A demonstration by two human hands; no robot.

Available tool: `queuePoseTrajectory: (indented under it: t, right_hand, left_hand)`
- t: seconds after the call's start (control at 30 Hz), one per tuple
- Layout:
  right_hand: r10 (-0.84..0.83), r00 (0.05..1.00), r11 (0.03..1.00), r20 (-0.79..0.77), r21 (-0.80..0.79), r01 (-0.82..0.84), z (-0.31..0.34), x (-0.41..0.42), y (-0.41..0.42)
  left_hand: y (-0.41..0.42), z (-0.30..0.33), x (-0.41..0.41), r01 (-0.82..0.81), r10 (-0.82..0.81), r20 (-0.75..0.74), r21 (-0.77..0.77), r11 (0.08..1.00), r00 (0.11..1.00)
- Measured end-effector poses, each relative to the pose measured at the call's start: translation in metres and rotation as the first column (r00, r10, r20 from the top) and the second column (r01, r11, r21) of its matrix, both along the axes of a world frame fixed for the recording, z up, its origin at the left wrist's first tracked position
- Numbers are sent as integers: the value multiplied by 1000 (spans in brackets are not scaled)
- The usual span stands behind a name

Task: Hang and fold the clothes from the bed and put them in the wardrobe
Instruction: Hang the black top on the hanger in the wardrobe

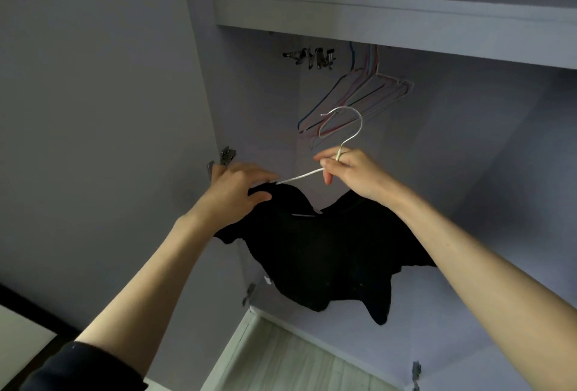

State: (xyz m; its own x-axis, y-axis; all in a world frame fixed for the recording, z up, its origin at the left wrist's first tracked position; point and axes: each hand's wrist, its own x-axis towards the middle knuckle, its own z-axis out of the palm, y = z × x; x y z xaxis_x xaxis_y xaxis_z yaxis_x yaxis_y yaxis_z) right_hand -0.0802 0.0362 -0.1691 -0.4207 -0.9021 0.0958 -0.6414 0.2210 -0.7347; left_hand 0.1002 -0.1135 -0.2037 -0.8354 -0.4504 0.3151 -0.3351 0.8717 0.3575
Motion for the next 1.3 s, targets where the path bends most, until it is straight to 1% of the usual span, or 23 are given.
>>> queuePoseTrajectory:
  t: [0.07, 0.1, 0.17, 0.2, 0.27, 0.33, 0.37, 0.47, 0.53, 0.67, 0.8, 0.87, 0.93, 0.97, 1.03, 1.1, 1.17, 1.2, 1.27, 1.3]
  right_hand:
    - [-9, 999, 1000, 37, -4, 9, 2, 0, 0]
    - [-12, 999, 1000, 43, -3, 12, 2, -1, 0]
    - [-2, 998, 1000, 56, -2, 2, 1, -2, 2]
    - [6, 997, 1000, 78, 7, -6, 0, -3, 4]
    - [32, 995, 999, 95, 29, -35, -6, -6, 9]
    - [43, 992, 998, 115, 33, -48, -13, -12, 16]
    - [43, 993, 997, 111, 59, -50, -17, -15, 21]
    - [14, 1000, 977, -27, 212, -8, -32, -32, 33]
    - [6, 1000, 965, -29, 261, 2, -42, -38, 40]
    - [-49, 998, 981, 47, 192, 40, -60, -40, 48]
    - [-56, 995, 985, 87, 167, 41, -64, -45, 48]
    - [-111, 992, 988, 60, 112, 104, -59, -53, 50]
    - [-151, 988, 984, 7, 94, 150, -55, -61, 55]
    - [-144, 989, 981, -29, 125, 147, -54, -64, 57]
    - [-89, 993, 962, -79, 251, 106, -53, -63, 57]
    - [-52, 996, 936, -72, 345, 73, -50, -60, 51]
    - [-28, 999, 928, -35, 370, 39, -50, -56, 46]
    - [-15, 998, 922, -55, 385, 35, -52, -57, 44]
    - [-19, 986, 911, -165, 404, 85, -59, -58, 48]
    - [-41, 978, 917, -204, 381, 118, -62, -59, 53]
  left_hand:
    - [2, 0, -2, 32, -37, -42, -105, 994, 998]
    - [3, 1, -4, 48, -54, -47, -130, 990, 997]
    - [3, 0, -8, 88, -91, -24, -132, 987, 996]
    - [2, -1, -10, 109, -112, -21, -113, 988, 993]
    - [2, -3, -12, 129, -132, -74, -43, 991, 989]
    - [3, -2, -11, 108, -104, -151, 23, 994, 983]
    - [3, -3, -10, 92, -86, -173, 30, 995, 981]
    - [1, -4, -5, 67, -67, -203, -7, 998, 977]
    - [-4, -4, -3, 40, -36, -214, 13, 999, 976]
    - [-14, -4, 3, -21, 42, -191, 112, 993, 981]
    - [-20, -12, 7, -89, 110, -98, 198, 976, 989]
    - [-22, -17, 11, -122, 139, -77, 193, 974, 987]
    - [-21, -22, 15, -124, 145, -122, 168, 978, 982]
    - [-20, -23, 15, -109, 133, -160, 149, 983, 978]
    - [-15, -25, 11, -79, 106, -224, 124, 989, 969]
    - [-8, -25, 5, -57, 82, -266, 101, 993, 961]
    - [-4, -25, 1, -8, 27, -292, 65, 998, 956]
    - [-3, -26, 0, 12, 6, -304, 59, 998, 953]
    - [-6, -27, 0, 8, 22, -315, 93, 996, 949]
    - [-8, -29, 1, -16, 54, -310, 126, 992, 949]
